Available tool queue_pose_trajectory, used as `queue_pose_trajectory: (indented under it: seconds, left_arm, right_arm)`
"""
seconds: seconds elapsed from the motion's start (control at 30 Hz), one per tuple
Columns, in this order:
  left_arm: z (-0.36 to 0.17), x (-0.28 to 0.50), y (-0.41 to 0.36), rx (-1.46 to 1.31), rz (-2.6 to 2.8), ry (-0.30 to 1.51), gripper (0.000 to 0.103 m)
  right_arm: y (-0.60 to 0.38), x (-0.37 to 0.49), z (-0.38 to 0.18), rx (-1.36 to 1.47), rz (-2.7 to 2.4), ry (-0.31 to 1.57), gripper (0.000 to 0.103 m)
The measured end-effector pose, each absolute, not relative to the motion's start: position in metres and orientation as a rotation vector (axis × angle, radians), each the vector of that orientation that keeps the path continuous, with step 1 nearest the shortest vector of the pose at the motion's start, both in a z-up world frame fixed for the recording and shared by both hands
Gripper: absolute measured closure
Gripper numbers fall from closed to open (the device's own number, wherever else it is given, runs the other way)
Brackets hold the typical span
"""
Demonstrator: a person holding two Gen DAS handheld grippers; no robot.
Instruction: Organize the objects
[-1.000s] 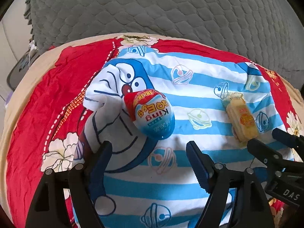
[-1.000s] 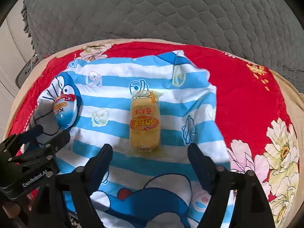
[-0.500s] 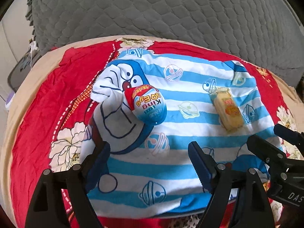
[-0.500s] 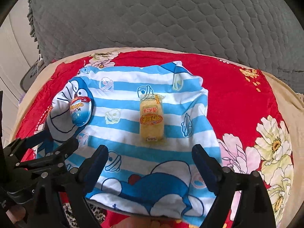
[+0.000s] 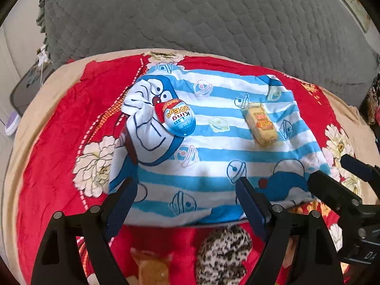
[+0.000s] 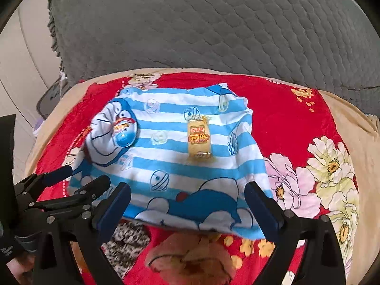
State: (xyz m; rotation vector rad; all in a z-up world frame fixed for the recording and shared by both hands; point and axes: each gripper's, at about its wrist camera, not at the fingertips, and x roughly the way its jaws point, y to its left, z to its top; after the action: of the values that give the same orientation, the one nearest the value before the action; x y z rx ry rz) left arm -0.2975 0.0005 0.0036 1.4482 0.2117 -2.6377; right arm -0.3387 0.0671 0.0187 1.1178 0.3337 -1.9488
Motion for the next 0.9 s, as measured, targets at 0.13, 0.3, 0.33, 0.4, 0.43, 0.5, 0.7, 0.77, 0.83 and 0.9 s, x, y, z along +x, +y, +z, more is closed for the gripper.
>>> queue_pose_trajectory:
  seconds: [0.13, 0.3, 0.33, 0.4, 0.43, 0.5, 0.7, 0.77, 0.83, 0.9]
  left_arm:
    - [0.016, -0.282, 0.001, 1.432, -2.648, 0.204, 0.017]
    - [0.034, -0.259, 0.007, 1.402, -2.674, 0.161, 0.017]
    - [0.037, -0.255, 0.008, 1.403, -2.679, 0.159, 0.017]
    - [0.044, -0.245, 0.010, 1.387, -2.680, 0.147, 0.017]
    - [0.049, -0.238, 0.011, 1.370, -2.675, 0.141, 0.017]
    - [0.054, -0.231, 0.013, 1.355, -2.670, 0.129, 0.017]
    - [0.066, -0.206, 0.013, 1.346, -2.646, 0.144, 0.017]
    - [0.071, -0.198, 0.013, 1.347, -2.643, 0.162, 0.017]
    - [0.075, -0.189, 0.012, 1.335, -2.644, 0.163, 0.017]
    - [0.079, -0.180, 0.014, 1.333, -2.636, 0.162, 0.017]
  right_arm:
    - [0.082, -0.327, 0.033, 1.090, -1.968, 0.331, 0.006]
    - [0.098, -0.316, 0.049, 1.072, -1.972, 0.316, 0.006]
    - [0.103, -0.312, 0.054, 1.062, -1.975, 0.315, 0.006]
    - [0.110, -0.307, 0.064, 1.043, -1.990, 0.302, 0.006]
    - [0.114, -0.304, 0.069, 1.031, -1.991, 0.297, 0.006]
    - [0.122, -0.298, 0.080, 1.007, -2.007, 0.286, 0.006]
    - [0.144, -0.279, 0.103, 0.956, -2.024, 0.279, 0.006]
    - [0.152, -0.272, 0.109, 0.935, -2.031, 0.283, 0.006]
    - [0.158, -0.265, 0.115, 0.914, -2.049, 0.296, 0.006]
    - [0.165, -0.259, 0.121, 0.906, -2.052, 0.294, 0.006]
